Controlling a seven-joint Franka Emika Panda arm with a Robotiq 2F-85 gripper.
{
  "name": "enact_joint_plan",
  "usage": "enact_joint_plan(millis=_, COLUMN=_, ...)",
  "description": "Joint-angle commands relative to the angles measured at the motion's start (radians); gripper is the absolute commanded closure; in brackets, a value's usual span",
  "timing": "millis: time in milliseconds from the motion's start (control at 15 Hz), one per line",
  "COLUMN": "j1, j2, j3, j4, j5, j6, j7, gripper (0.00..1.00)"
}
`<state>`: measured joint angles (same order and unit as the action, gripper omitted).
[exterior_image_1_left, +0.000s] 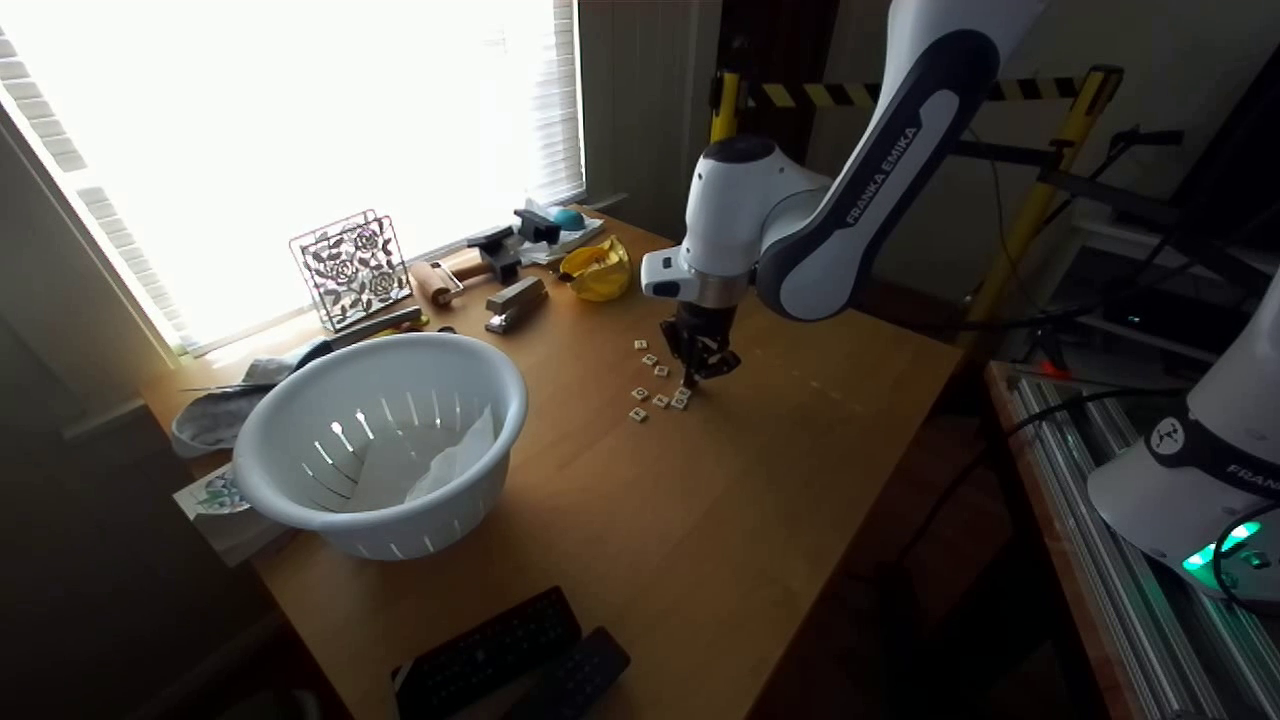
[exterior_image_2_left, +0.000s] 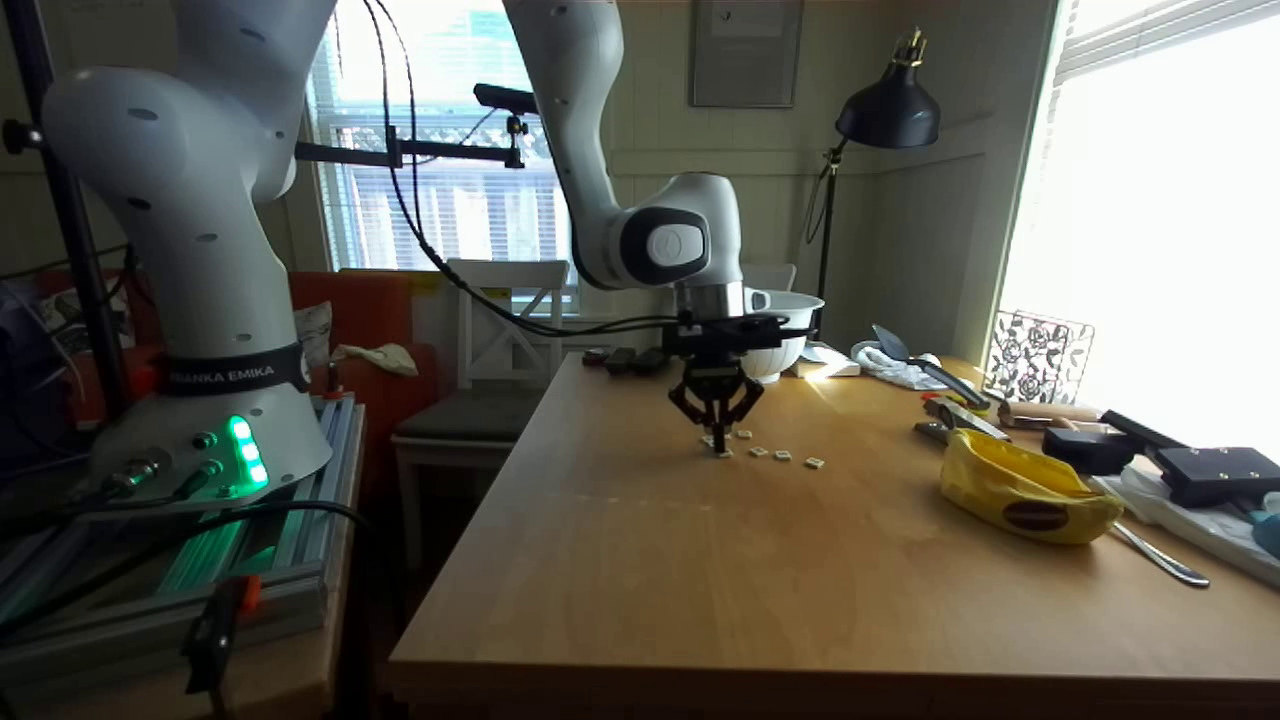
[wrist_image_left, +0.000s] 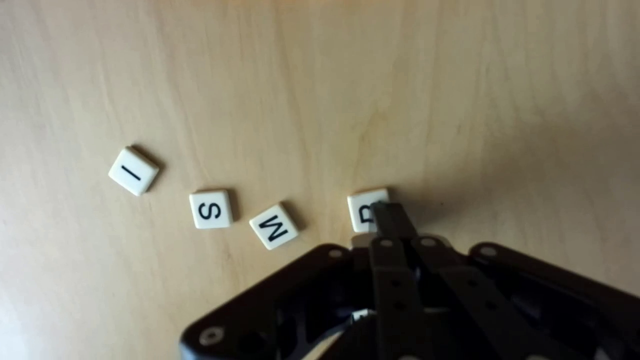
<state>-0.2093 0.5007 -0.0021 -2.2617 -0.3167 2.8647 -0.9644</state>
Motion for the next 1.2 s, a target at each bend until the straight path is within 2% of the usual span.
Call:
enact_joint_plan(millis=0, j1=-0.005, j2=-0.03, j3=0.001, j4=-0.041, j5=-0.012, j6=-0.005, j7=-0.03, gripper=1.0)
enact_joint_plan(millis=800, j1=-0.005, j2=-0.028, j3=0.003, j4=-0.045, j5=-0.006, j6=0.04, j7=-0.036, gripper=1.0)
enact_joint_plan(millis=1133, j1=-0.027, j2=-0.052, j3=0.018, j4=-0.065, j5=0.006, j6=0.06, j7=-0.048, gripper=1.0)
